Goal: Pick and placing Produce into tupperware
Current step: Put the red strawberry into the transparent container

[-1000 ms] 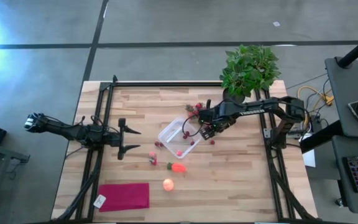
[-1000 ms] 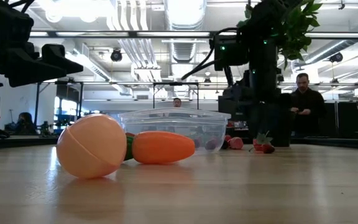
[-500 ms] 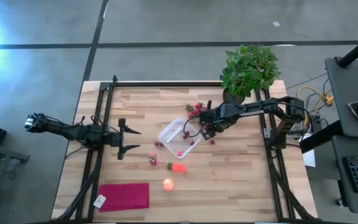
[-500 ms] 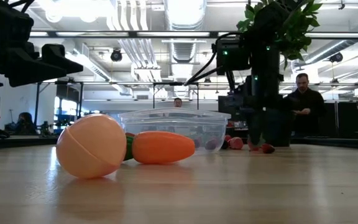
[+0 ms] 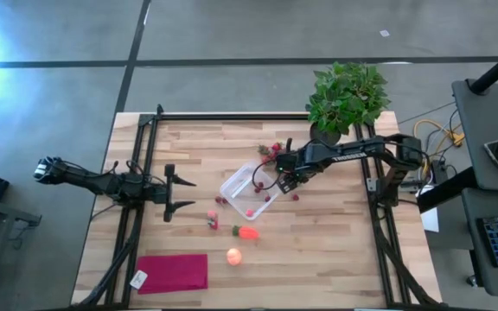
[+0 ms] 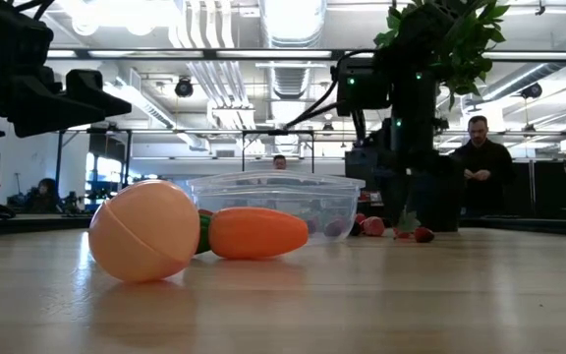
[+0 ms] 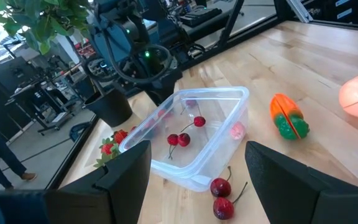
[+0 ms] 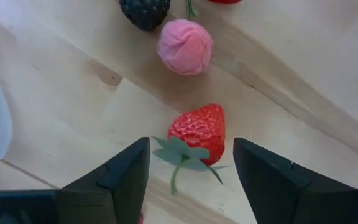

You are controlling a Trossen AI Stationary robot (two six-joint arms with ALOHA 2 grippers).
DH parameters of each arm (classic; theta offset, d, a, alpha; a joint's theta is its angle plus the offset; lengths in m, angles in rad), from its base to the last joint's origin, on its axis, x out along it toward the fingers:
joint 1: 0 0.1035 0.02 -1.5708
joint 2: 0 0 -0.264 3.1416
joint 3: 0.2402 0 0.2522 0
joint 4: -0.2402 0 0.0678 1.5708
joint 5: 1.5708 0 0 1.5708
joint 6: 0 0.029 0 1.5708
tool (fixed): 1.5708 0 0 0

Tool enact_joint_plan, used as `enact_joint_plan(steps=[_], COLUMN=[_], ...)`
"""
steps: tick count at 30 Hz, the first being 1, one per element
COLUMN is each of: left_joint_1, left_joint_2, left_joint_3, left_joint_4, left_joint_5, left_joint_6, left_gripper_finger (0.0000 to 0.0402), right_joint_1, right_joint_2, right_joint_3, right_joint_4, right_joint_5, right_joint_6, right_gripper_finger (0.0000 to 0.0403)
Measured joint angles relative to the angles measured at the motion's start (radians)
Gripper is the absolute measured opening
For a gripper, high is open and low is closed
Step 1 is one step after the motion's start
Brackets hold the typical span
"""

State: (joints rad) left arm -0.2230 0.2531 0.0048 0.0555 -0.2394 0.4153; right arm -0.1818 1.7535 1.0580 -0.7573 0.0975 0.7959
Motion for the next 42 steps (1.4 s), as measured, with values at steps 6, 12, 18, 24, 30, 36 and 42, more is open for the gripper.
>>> enact_joint_plan(steps=[6, 12, 18, 24, 30, 36, 42], left_joint_1=[0.0, 0.0, 0.0, 0.0, 0.0, 0.0, 0.0], left_joint_2=[0.0, 0.0, 0.001, 0.002, 0.0, 0.0, 0.0], left_joint_3=[0.0, 0.0, 0.0, 0.0, 0.0, 0.0, 0.0], left_joint_4=[0.0, 0.0, 0.0, 0.0, 0.0, 0.0, 0.0], left_joint_5=[0.0, 0.0, 0.0, 0.0, 0.0, 0.0, 0.0], left_joint_6=[0.0, 0.0, 0.0, 0.0, 0.0, 0.0, 0.0], left_gripper_finger=[0.0247, 0.0247, 0.0247, 0.0247, 0.0247, 0.0247, 0.0247], right_joint_1=[0.0, 0.0, 0.0, 0.0, -0.01, -0.034, -0.044], right_joint_2=[0.05, 0.061, 0.061, 0.061, 0.061, 0.061, 0.063], right_joint_3=[0.01, 0.031, 0.023, 0.024, 0.07, 0.07, 0.032], right_joint_4=[0.014, 0.014, -0.006, -0.006, -0.022, -0.046, -0.051], right_joint_5=[-0.019, -0.019, -0.019, -0.019, -0.021, -0.019, -0.026], right_joint_6=[-0.028, -0.039, -0.041, -0.033, 0.015, 0.015, 0.016], right_gripper_finger=[0.0224, 0.0224, 0.0224, 0.0223, 0.0223, 0.0223, 0.0223])
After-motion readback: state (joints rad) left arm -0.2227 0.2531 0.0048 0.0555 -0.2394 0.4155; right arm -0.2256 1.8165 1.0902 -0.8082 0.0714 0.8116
